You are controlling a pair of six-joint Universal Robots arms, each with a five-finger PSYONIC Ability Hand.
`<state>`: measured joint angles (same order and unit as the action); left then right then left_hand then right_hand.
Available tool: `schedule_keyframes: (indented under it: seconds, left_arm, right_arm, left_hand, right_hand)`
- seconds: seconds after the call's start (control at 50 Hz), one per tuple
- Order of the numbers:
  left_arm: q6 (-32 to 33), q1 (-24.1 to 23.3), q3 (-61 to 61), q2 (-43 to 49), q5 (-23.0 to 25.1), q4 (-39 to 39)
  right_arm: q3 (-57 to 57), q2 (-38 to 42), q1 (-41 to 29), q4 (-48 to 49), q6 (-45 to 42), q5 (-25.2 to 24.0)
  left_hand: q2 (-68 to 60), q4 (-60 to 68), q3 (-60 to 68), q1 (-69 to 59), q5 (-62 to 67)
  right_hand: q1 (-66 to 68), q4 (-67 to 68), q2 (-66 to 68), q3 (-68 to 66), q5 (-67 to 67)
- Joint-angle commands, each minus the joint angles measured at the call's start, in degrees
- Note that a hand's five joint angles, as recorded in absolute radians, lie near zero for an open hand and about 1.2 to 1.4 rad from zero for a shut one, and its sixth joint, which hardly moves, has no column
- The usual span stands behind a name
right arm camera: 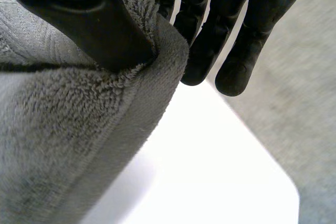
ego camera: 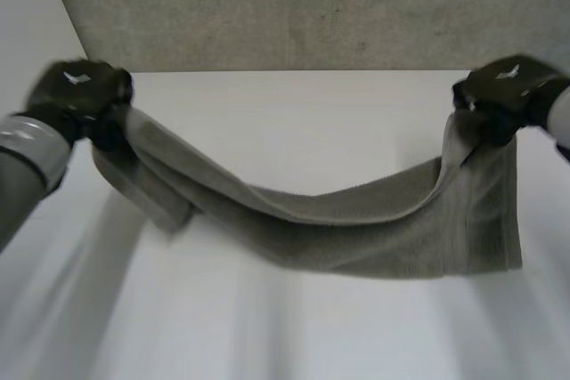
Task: Fold the towel.
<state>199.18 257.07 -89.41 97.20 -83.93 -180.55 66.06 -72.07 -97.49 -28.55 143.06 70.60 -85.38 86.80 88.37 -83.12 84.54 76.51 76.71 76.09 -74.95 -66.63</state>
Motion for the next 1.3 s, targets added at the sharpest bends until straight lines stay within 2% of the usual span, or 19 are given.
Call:
schedule_keyframes:
  seconds: [0.02,0.08,0.12,0.16,0.18,0.2,0.22,0.24,0.26,0.34,0.52,0.56,0.62,0.64,0.74,0.92,1.04,1.2,1.3]
  left_arm:
    - [11.4,-4.3,14.1,16.5,-0.9,1.5]
    - [13.4,-4.8,23.7,19.9,-0.8,0.8]
    - [13.4,-4.8,23.8,20.0,-0.8,0.8]
    - [9.1,-5.3,35.2,21.2,-0.9,-4.3]
    - [9.0,-5.3,35.3,21.2,-0.9,-4.4]
    - [4.2,-5.3,38.7,20.6,-1.0,-9.2]
    - [4.2,-5.3,38.8,20.6,-1.0,-9.2]
    - [-1.7,-4.7,39.7,19.9,-1.1,-14.9]
    - [-1.8,-4.7,39.7,19.9,-1.1,-15.0]
    - [-11.2,-4.1,37.5,16.1,-1.2,-26.7]
    - [-12.8,0.0,18.1,12.6,2.5,-33.7]
    - [-12.8,0.8,14.6,12.7,4.4,-34.3]
    - [-12.8,2.8,6.9,12.7,8.6,-36.1]
    - [-12.8,2.8,6.9,12.7,8.6,-36.1]
    - [-12.6,4.2,-9.6,13.2,15.9,-42.7]
    - [-10.7,3.5,-24.5,9.8,20.2,-44.3]
    - [-6.3,4.9,-29.2,4.4,20.4,-43.3]
    - [-4.9,10.3,-35.4,-10.4,20.4,-34.4]
    - [-5.6,11.2,-36.4,-16.0,20.4,-27.5]
  right_arm:
    - [-7.8,11.3,-3.7,0.4,-5.9,7.6]
    - [-18.7,17.1,-7.0,4.6,-4.9,10.1]
    - [-26.6,19.2,-9.6,14.5,-0.4,11.0]
    - [-26.6,19.2,-9.6,14.6,-0.3,11.0]
    - [-27.1,18.6,-10.0,22.5,3.7,11.3]
    - [-24.9,16.1,-9.8,32.7,9.7,11.4]
    - [-24.8,16.1,-9.8,32.8,9.8,11.4]
    - [-20.8,11.5,-9.6,40.7,15.2,11.3]
    - [-16.4,7.3,-9.4,47.2,19.7,11.6]
    - [-9.3,1.2,-8.4,54.9,25.5,10.9]
    - [3.7,-0.1,-6.7,50.7,25.9,5.7]
    - [9.0,-0.2,-4.9,50.1,25.5,0.4]
    - [12.3,-0.2,-3.4,49.9,25.4,-2.8]
    - [16.9,-0.2,-1.7,50.2,25.3,-6.8]
    - [26.2,0.9,0.4,50.2,23.2,-12.9]
    - [36.3,-0.2,7.1,49.3,16.7,-15.4]
    - [38.6,-10.1,11.2,40.2,16.5,-18.5]
    - [38.6,-20.4,19.2,27.1,16.6,-19.4]
    - [36.2,-21.5,22.8,19.7,15.8,-19.8]
  left_hand:
    - [5.4,-6.8,-8.4,3.1,-14.5]
    - [5.4,-6.8,-8.4,3.1,-14.5]
    - [5.4,-6.8,-8.4,3.1,-14.5]
    - [5.4,-6.8,-8.4,3.1,-14.5]
    - [5.4,-6.8,-8.4,3.1,-14.5]
    - [5.4,-6.8,-8.4,3.1,-14.5]
    - [5.4,-6.8,-8.4,3.1,-14.5]
    - [5.4,-6.8,-8.4,3.1,-14.5]
    - [5.4,-6.8,-8.4,3.1,-14.5]
    - [5.4,-6.8,-8.4,3.1,-14.5]
    - [5.4,-6.8,-8.4,3.1,-14.5]
    - [5.4,-6.8,-8.4,3.1,-14.5]
    - [5.4,-6.8,-8.4,3.1,-14.5]
    - [5.4,-6.8,-8.4,3.1,-14.5]
    - [5.4,-6.8,-8.4,3.1,-14.5]
    - [5.4,-6.8,-8.4,3.1,-14.5]
    - [5.4,-6.8,-8.4,3.1,-14.5]
    - [5.4,-6.8,-8.4,3.1,-14.5]
    - [5.4,-6.8,-8.4,3.1,-14.5]
  right_hand:
    - [3.5,3.3,3.9,-5.0,-3.4]
    - [3.5,3.3,3.9,-5.0,-3.4]
    - [3.5,3.3,3.9,-5.0,-3.4]
    - [3.5,3.3,3.9,-5.0,-3.4]
    - [3.5,3.3,3.9,-5.0,-3.4]
    - [3.5,3.3,3.9,-5.0,-3.4]
    - [3.5,3.3,3.9,-5.0,-3.4]
    - [3.5,3.3,3.9,-5.0,-3.4]
    - [3.5,3.3,3.9,-5.0,-3.4]
    - [3.5,3.3,3.9,-5.0,-3.4]
    - [3.5,3.3,3.9,-5.0,-3.4]
    - [3.5,3.3,3.9,-5.0,-3.4]
    - [3.5,3.3,3.9,-5.0,-3.4]
    - [3.5,3.3,3.9,-5.0,-3.4]
    - [3.5,3.3,3.9,-5.0,-3.4]
    - [3.5,3.3,3.9,-5.0,-3.4]
    - [3.5,3.3,3.9,-5.0,-3.4]
    - [3.5,3.3,3.9,-5.0,-3.4]
    - [3.5,3.3,3.9,-5.0,-3.4]
